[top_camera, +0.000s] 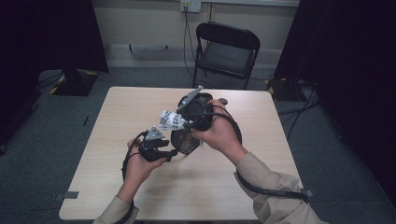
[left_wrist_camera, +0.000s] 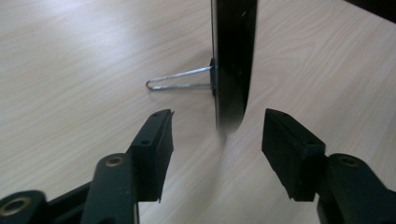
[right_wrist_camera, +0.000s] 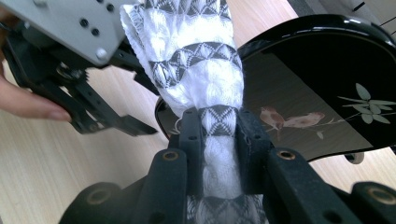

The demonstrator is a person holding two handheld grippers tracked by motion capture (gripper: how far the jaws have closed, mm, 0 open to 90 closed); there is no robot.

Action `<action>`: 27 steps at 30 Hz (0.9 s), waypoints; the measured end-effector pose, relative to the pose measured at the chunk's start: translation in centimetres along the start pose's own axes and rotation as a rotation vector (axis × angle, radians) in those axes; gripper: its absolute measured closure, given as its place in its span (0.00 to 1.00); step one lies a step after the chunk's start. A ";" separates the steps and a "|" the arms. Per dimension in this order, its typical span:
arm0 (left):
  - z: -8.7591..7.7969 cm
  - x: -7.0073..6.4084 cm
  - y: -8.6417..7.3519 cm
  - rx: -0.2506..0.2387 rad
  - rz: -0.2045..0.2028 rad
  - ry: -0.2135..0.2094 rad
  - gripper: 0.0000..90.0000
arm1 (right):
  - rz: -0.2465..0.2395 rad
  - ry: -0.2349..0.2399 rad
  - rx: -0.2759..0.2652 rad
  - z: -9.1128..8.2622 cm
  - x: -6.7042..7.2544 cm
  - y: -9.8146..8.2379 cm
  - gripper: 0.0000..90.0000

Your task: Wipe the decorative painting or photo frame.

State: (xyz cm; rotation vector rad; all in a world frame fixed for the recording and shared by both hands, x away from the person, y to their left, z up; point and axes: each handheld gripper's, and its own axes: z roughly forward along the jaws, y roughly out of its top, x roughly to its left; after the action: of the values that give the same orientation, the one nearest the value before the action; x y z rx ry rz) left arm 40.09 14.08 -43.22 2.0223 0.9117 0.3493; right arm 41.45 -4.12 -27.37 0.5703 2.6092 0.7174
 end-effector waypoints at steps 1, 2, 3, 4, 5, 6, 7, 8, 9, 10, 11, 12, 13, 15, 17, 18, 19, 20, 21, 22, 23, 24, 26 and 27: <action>0.0 0.0 0.0 0.000 0.000 0.000 0.53 | -0.002 -0.004 -0.002 0.0 0.0 0.1 0.84; 0.3 -0.1 0.2 -0.005 -0.002 0.005 0.54 | 0.005 -0.003 0.000 -0.1 0.0 0.1 0.84; 0.4 -0.1 0.3 -0.009 0.001 -0.002 0.57 | 0.004 -0.006 -0.002 -0.2 0.0 0.1 0.84; 0.5 -0.2 0.4 -0.011 -0.002 -0.003 0.60 | 0.008 -0.005 -0.004 -0.2 0.0 0.1 0.84; 0.6 -0.2 0.5 -0.018 0.002 -0.005 0.61 | 0.009 -0.004 -0.004 -0.2 0.0 0.1 0.84; 0.7 -0.2 0.5 -0.019 0.014 0.001 0.63 | 0.008 -0.006 -0.003 -0.2 0.0 0.1 0.84; 0.8 -0.2 0.6 -0.025 0.014 0.006 0.66 | 0.007 -0.006 -0.001 -0.2 0.0 0.1 0.84; 0.9 -0.1 0.6 -0.017 0.013 0.005 0.67 | 0.005 -0.008 -0.001 -0.2 0.0 0.1 0.84; 1.0 -0.2 0.6 -0.017 0.008 0.001 0.70 | 0.004 -0.008 -0.002 -0.2 0.1 0.1 0.84; 1.1 -0.1 0.6 -0.018 0.014 0.007 0.73 | 0.006 -0.008 -0.001 -0.2 0.1 0.1 0.84; 1.2 -0.1 0.6 -0.022 0.012 0.009 0.76 | 0.003 -0.008 -0.002 -0.2 0.1 0.0 0.84; 1.2 -0.1 0.6 -0.022 0.012 0.009 0.78 | 0.003 -0.008 -0.002 -0.2 0.1 0.0 0.84; 1.3 -0.1 0.6 -0.018 -0.009 -0.009 0.83 | 0.001 -0.009 -0.001 -0.1 0.1 0.0 0.84; 1.3 -0.1 0.6 -0.020 -0.013 -0.008 0.85 | 0.005 -0.011 0.001 -0.1 0.1 0.1 0.84; 1.3 0.0 0.5 -0.023 -0.036 -0.029 0.86 | 0.004 -0.012 -0.005 -0.2 0.1 0.2 0.84; 1.3 0.1 0.5 -0.026 -0.045 -0.040 0.87 | 0.005 -0.014 -0.009 -0.3 0.0 0.2 0.84; 1.3 0.1 0.5 -0.026 -0.045 -0.040 0.87 | 0.009 -0.016 -0.009 -0.4 0.0 0.3 0.84; 1.3 0.1 0.4 -0.020 -0.054 -0.045 0.87 | 0.013 -0.018 -0.016 -0.6 -0.1 0.4 0.84; 1.3 0.1 0.3 -0.021 -0.062 -0.052 0.87 | 0.021 -0.018 -0.024 -0.8 -0.2 0.5 0.84; 1.2 0.1 0.3 -0.019 -0.064 -0.056 0.87 | 0.020 -0.023 -0.033 -0.9 -0.4 0.6 0.84; 1.2 0.1 0.3 -0.019 -0.064 -0.056 0.87 | 0.024 -0.028 -0.040 -1.1 -0.5 0.7 0.84; 1.0 0.2 0.3 -0.011 -0.066 -0.055 0.87 | 0.029 -0.032 -0.039 -1.3 -0.7 0.8 0.84; 0.8 0.2 0.3 -0.008 -0.062 -0.061 0.87 | 0.037 -0.043 -0.040 -1.6 -0.9 1.1 0.84; 0.7 0.2 0.3 0.000 -0.058 -0.061 0.87 | 0.042 -0.046 -0.044 -1.7 -1.0 1.2 0.84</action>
State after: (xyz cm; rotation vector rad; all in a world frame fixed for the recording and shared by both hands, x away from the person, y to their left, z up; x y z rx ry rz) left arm 40.76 13.74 -43.36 1.9913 0.9310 0.2539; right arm 41.87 -4.29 -25.13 0.6221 2.5394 0.7639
